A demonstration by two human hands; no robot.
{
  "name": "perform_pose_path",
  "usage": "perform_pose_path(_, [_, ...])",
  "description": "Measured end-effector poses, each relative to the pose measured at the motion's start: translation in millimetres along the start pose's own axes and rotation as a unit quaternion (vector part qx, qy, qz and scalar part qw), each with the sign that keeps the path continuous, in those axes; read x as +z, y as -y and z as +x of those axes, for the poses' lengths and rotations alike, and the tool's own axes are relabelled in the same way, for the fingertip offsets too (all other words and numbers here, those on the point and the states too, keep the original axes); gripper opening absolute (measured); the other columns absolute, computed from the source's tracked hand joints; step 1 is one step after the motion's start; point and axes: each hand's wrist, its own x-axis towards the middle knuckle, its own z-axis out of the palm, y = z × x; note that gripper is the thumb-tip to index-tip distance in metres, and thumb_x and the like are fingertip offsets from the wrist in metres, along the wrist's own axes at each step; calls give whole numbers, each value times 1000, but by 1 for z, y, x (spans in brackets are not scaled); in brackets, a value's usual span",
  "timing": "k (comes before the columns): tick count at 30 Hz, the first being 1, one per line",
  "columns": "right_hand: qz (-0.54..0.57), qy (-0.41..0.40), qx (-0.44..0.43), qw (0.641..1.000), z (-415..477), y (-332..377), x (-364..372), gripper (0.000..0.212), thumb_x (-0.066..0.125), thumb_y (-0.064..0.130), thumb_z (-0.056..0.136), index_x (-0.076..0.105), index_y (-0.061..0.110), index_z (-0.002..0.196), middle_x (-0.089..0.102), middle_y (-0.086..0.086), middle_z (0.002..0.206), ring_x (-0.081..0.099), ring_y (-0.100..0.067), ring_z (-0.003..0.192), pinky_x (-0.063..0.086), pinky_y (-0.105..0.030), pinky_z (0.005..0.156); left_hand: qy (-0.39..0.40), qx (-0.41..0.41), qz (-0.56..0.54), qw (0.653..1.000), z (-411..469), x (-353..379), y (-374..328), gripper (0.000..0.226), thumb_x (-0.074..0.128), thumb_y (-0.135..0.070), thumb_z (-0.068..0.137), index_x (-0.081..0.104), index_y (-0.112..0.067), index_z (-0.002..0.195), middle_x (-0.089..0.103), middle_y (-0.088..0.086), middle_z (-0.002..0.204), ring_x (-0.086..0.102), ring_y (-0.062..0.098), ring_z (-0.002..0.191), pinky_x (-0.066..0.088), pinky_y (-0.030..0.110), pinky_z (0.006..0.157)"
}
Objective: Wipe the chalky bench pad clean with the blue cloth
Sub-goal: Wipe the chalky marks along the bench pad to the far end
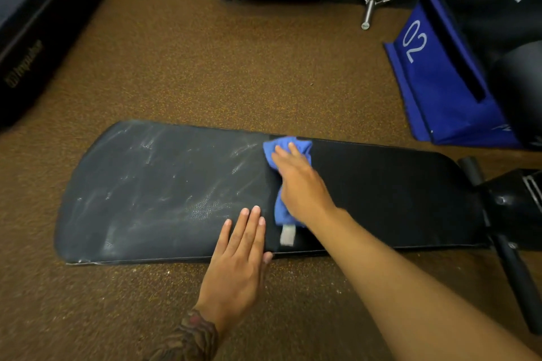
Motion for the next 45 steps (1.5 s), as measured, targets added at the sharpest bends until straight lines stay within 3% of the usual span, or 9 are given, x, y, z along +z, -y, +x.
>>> perform_pose_path(4, [7, -23, 13, 1000, -48, -28, -8, 62, 46, -18, 72, 49, 0, 131, 44, -12, 142, 23, -26, 139, 27, -42, 112, -8, 5, 1, 1000, 0, 1, 1, 54, 22, -33, 103, 34, 0, 143, 32, 17, 153, 23, 30, 144, 21, 49, 112])
perform_pose_path(12, [-22, -28, 131, 991, 23, -12, -5, 60, 43, -9, 83, 34, 7, 140, 24, -4, 154, 7, -25, 144, 17, -41, 115, -18, 2, -2, 1000, 0, 0, -1, 54, 27, -32, 101, 33, 0, 144, 29, 17, 154, 23, 30, 144, 19, 49, 114])
perform_pose_path(16, [11, -31, 27, 999, -27, 10, 10, 67, 39, -17, 74, 40, 4, 137, 33, -9, 150, 15, -28, 143, 23, -42, 114, -12, 2, 1, 1000, 0, 0, -1, 54, 27, -32, 101, 33, 0, 144, 29, 17, 153, 24, 30, 144, 20, 48, 113])
perform_pose_path(19, [23, -21, -71, 997, -94, 14, 11, 65, 50, -18, 67, 49, 0, 130, 46, -13, 140, 30, -31, 137, 17, -36, 115, -16, 9, 2, 1000, 0, 2, 1, 54, 28, -31, 100, 31, 1, 144, 31, 18, 153, 25, 32, 143, 21, 49, 113])
perform_pose_path(21, [2, -1, -97, 995, -116, 3, 2, 73, 59, -20, 63, 48, 0, 132, 46, -12, 141, 31, -30, 136, 26, -41, 112, -17, 11, 1, 1000, 0, 2, 1, 54, 29, -30, 100, 33, 2, 143, 31, 19, 152, 26, 33, 143, 21, 50, 112])
perform_pose_path(25, [14, -22, -34, 999, -89, -17, -4, 64, 48, -18, 68, 50, -1, 129, 48, -15, 139, 32, -34, 135, 25, -46, 111, -15, 7, 4, 1000, 1, -1, -1, 54, 30, -31, 99, 38, 3, 141, 33, 19, 151, 29, 33, 142, 23, 50, 111])
perform_pose_path(30, [18, -59, 65, 996, -51, 6, 9, 64, 53, -19, 71, 46, -3, 132, 42, -17, 142, 23, -37, 139, 28, -50, 111, -6, 2, -1, 1000, 0, -3, -1, 54, 26, -31, 101, 33, 1, 144, 30, 19, 153, 26, 32, 144, 21, 50, 113])
perform_pose_path(36, [35, -48, -14, 998, -107, 27, 19, 62, 56, -16, 78, 41, 1, 136, 38, -14, 145, 22, -29, 140, 23, -47, 112, 9, 4, -19, 1000, 0, -15, 0, 55, 28, -33, 101, 32, 0, 144, 31, 17, 153, 25, 29, 144, 18, 45, 113])
perform_pose_path(45, [45, -77, 14, 996, -81, 41, 16, 61, 48, -20, 75, 44, -2, 134, 42, -15, 143, 27, -34, 138, 30, -51, 109, 13, -14, 42, 999, -5, -53, 51, 60, 30, -37, 99, 35, 3, 143, 31, 19, 153, 23, 32, 144, 16, 45, 115])
